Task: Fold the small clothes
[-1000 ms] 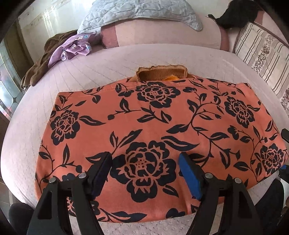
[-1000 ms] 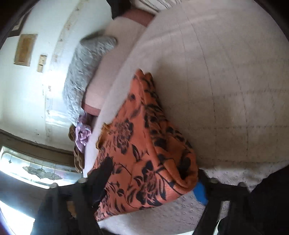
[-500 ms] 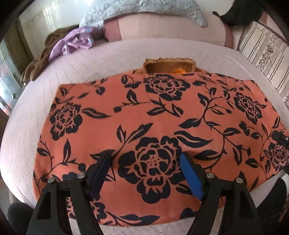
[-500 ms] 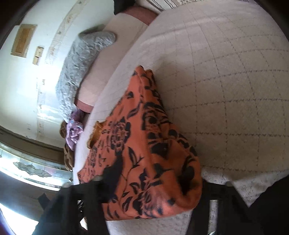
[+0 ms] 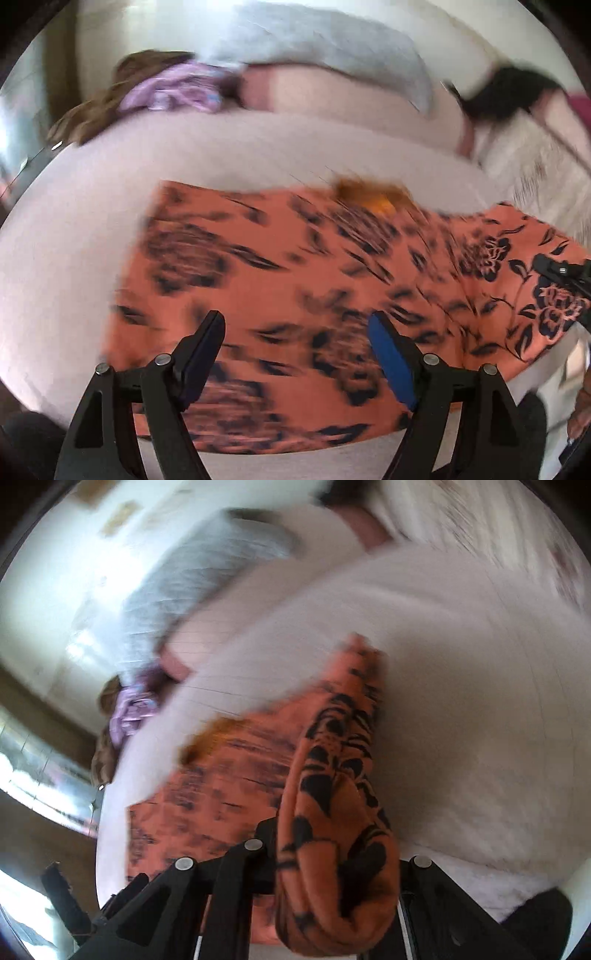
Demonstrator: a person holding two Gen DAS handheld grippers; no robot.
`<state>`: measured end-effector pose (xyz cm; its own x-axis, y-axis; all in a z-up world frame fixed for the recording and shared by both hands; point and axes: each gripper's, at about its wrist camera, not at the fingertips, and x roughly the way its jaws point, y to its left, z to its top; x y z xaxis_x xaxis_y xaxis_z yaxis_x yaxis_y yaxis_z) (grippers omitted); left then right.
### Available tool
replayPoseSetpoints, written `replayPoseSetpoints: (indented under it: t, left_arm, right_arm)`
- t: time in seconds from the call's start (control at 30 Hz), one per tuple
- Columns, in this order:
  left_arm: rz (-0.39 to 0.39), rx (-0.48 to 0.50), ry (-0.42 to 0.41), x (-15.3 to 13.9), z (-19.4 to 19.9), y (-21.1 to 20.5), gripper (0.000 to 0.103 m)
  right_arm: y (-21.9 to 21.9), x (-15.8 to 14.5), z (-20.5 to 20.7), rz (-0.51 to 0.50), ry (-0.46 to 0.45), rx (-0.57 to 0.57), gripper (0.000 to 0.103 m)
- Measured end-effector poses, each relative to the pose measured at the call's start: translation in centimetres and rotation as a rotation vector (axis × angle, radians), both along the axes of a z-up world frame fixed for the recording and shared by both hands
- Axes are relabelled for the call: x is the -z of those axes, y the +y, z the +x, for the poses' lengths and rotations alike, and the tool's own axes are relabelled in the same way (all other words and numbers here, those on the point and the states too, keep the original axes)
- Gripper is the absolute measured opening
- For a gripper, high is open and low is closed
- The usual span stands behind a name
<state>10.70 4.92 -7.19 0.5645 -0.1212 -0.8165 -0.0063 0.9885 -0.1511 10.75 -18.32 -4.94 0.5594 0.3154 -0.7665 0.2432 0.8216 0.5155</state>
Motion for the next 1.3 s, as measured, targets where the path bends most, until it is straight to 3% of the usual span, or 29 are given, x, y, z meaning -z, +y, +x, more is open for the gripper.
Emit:
replayPoseSetpoints:
  t: [0.1,0.2,0.27,0.33,0.4,0.43,0.47,0.5,0.53,0.67,0.83,0.93,1.03,1.1,1.13,1.17,1.23,1.3]
  left_arm:
    - [-0.071,-0.156,-0.006,-0.3,-1.1,6.1,0.081]
    - [-0.144,-0.236,0.001,0.1,-2.3,10.1,0.080]
    - [-0.203,-0.262,0.003,0.3,-2.8,11.8,0.080]
    - [-0.264,-0.264,0.010,0.5,-2.8,12.8,0.080]
    - [-0.317,-0.240,0.033,0.8,-2.1,12.5,0.080]
    - [-0.334,-0.230,0.038,1.0,-1.9,12.3,0.080]
    - [-0.365,-0.208,0.033,0.8,-1.8,11.9,0.080]
    - [-0.390,-0.193,0.034,0.9,-1.6,11.5,0.080]
    - [-0.410,-0.180,0.039,0.9,-1.3,11.1,0.080]
    - [-0.489,-0.085,0.064,1.0,-0.3,8.0,0.080]
    - [-0.464,-0.038,0.145,2.1,0.6,5.2,0.080]
    - [-0.459,-0.015,0.148,1.8,1.0,4.3,0.080]
    - [-0.440,-0.015,0.258,3.9,2.4,3.5,0.080]
    - [-0.444,-0.035,0.278,4.4,2.8,3.6,0.073]
    - [-0.443,-0.044,0.274,4.1,2.6,3.6,0.064]
    - [-0.437,-0.035,0.282,3.9,2.8,3.5,0.020]
    - [-0.414,-0.031,0.305,3.6,3.3,3.4,0.018]
    - [-0.324,0.012,0.209,0.8,3.2,2.7,0.017]
  right_arm:
    - [6.2,-5.1,1.1,-0.078,-0.123,-0.137,0.013]
    - [13.8,-7.4,1.3,-0.132,-0.202,-0.306,0.013]
    - [18.8,-6.0,1.5,-0.146,-0.170,-0.431,0.017]
    - [23.6,-2.2,1.9,-0.188,-0.070,-0.556,0.028]
    - [26.8,1.6,1.7,-0.236,0.028,-0.659,0.032]
    - [27.5,2.1,1.1,-0.279,0.015,-0.671,0.037]
    - [27.8,1.6,0.3,-0.309,-0.037,-0.671,0.048]
    - [27.6,0.9,-0.3,-0.276,-0.064,-0.691,0.080]
    - [27.1,0.6,-0.6,-0.232,-0.068,-0.696,0.089]
    - [23.2,-0.8,-2.3,-0.119,-0.107,-0.622,0.089]
    - [16.9,-0.1,-4.3,0.026,-0.099,-0.461,0.089]
    - [14.4,0.1,-4.8,0.075,-0.093,-0.403,0.089]
    - [13.1,0.4,-5.0,0.106,-0.096,-0.369,0.089]
    - [12.8,1.0,-4.8,0.129,-0.086,-0.356,0.089]
    - [12.2,1.2,-4.8,0.139,-0.084,-0.355,0.089]
    - [12.1,1.3,-4.8,0.144,-0.087,-0.354,0.089]
    - [11.8,1.5,-5.0,0.148,-0.091,-0.352,0.089]
    - [11.6,2.2,-4.7,0.161,-0.077,-0.341,0.089]
